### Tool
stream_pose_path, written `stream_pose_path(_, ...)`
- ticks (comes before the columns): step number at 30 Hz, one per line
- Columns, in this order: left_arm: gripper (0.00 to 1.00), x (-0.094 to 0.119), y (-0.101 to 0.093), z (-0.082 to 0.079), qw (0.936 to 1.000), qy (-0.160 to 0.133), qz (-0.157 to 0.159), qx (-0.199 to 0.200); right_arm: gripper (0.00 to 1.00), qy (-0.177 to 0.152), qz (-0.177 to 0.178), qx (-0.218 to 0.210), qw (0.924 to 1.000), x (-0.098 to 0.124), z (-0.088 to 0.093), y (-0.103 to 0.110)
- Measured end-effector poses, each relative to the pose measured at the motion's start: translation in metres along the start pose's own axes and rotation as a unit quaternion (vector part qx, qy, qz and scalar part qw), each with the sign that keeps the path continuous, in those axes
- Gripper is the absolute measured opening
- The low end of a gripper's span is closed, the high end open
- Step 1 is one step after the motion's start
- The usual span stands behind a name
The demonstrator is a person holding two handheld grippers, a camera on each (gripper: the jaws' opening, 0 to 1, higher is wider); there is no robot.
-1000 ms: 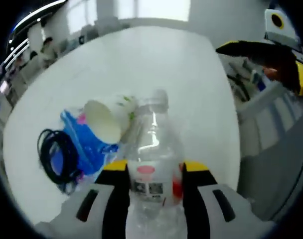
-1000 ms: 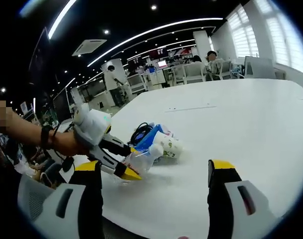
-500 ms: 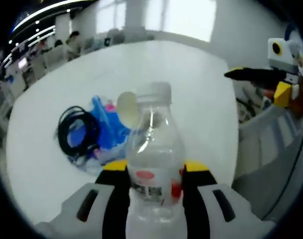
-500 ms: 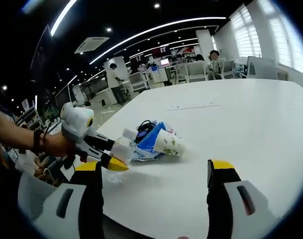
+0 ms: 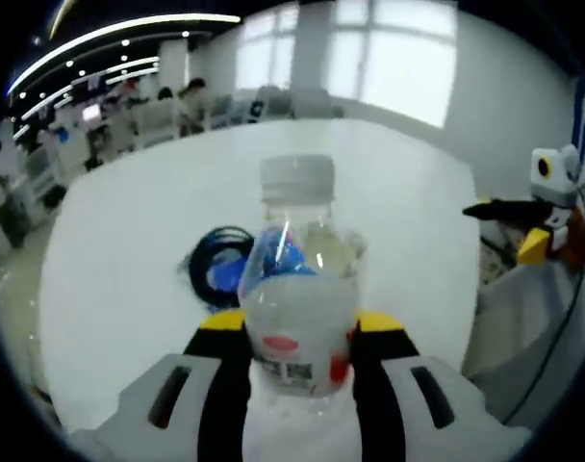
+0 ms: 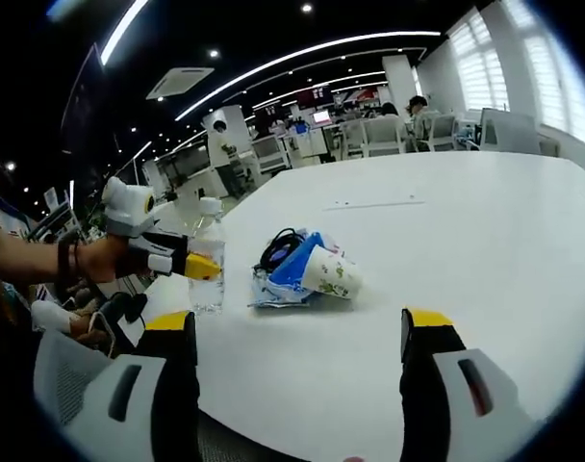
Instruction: Arrange the tabletop items into an orderly group along one side of the table until the central work area is clear of visible clutter.
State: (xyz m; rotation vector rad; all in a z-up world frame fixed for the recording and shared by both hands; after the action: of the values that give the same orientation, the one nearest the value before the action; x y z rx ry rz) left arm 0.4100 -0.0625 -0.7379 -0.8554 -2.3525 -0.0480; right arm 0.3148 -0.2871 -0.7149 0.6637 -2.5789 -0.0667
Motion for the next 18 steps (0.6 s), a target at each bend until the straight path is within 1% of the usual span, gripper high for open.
stream_pose_path(1,0.36,0.003,0.009,-0.004,1.0,-0.006,-0.007,0.004,0.88,0.002,0.0,0.002,1.0,0.0,0.001,0.001)
stream_pose_path(2,0.37,0.004,0.012,-0.005,0.9999,-0.007,-0.009,0.005,0.88,0.003,0.0,0.003,1.0,0.0,0.001,0.001)
stream_pose_path(4,0.37,0.011,0.025,-0.011,0.9996,-0.019,-0.02,0.011,0.88,0.006,0.0,0.005,1.0,-0.001,0.001,0.001)
stream_pose_path(6,0.37,0.017,0.044,-0.018,0.9983,-0.036,-0.04,0.024,0.88,0.009,0.001,0.006,0.9999,-0.001,0.003,0.0)
stream_pose_path(7,0.37,0.022,0.051,-0.022,0.9973,-0.043,-0.051,0.029,0.88,0.009,0.002,0.006,0.9999,-0.001,0.003,0.0)
stream_pose_path(8,0.37,0.024,0.057,-0.024,0.9969,-0.047,-0.055,0.031,0.88,0.009,0.003,0.006,0.9999,-0.001,0.003,0.0)
stream_pose_path(10,0.37,0.031,0.07,-0.029,0.9945,-0.061,-0.075,0.041,0.88,0.012,0.005,0.008,0.9999,-0.002,0.004,-0.001)
stream_pose_path(12,0.37,0.034,0.08,-0.032,0.9928,-0.069,-0.085,0.048,0.88,0.014,0.005,0.007,0.9999,-0.003,0.006,-0.001)
stream_pose_path(14,0.37,0.037,0.098,-0.036,0.9897,-0.08,-0.102,0.06,0.88,0.018,0.006,0.008,0.9998,-0.003,0.007,-0.001)
stream_pose_path(17,0.37,0.039,0.116,-0.04,0.9852,-0.096,-0.121,0.075,0.88,0.024,0.006,0.01,0.9997,-0.004,0.01,0.0)
stream_pose_path(18,0.37,0.039,0.125,-0.043,0.9826,-0.105,-0.13,0.082,0.88,0.026,0.006,0.01,0.9996,-0.005,0.011,0.0)
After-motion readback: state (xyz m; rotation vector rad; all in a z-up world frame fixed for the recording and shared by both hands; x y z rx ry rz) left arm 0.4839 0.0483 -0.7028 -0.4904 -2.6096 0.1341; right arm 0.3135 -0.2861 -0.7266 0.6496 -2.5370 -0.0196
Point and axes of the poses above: the point that each gripper's makers call its tool centre point, and the gripper's own axes: x roughly backward along the fingers, y roughly to its left, z roughly out of its underside, the point moved 2 cm from there along x, roughly backward along the fingers, and after that the axes turned 5 degrees about x, right-handed, at the moved point
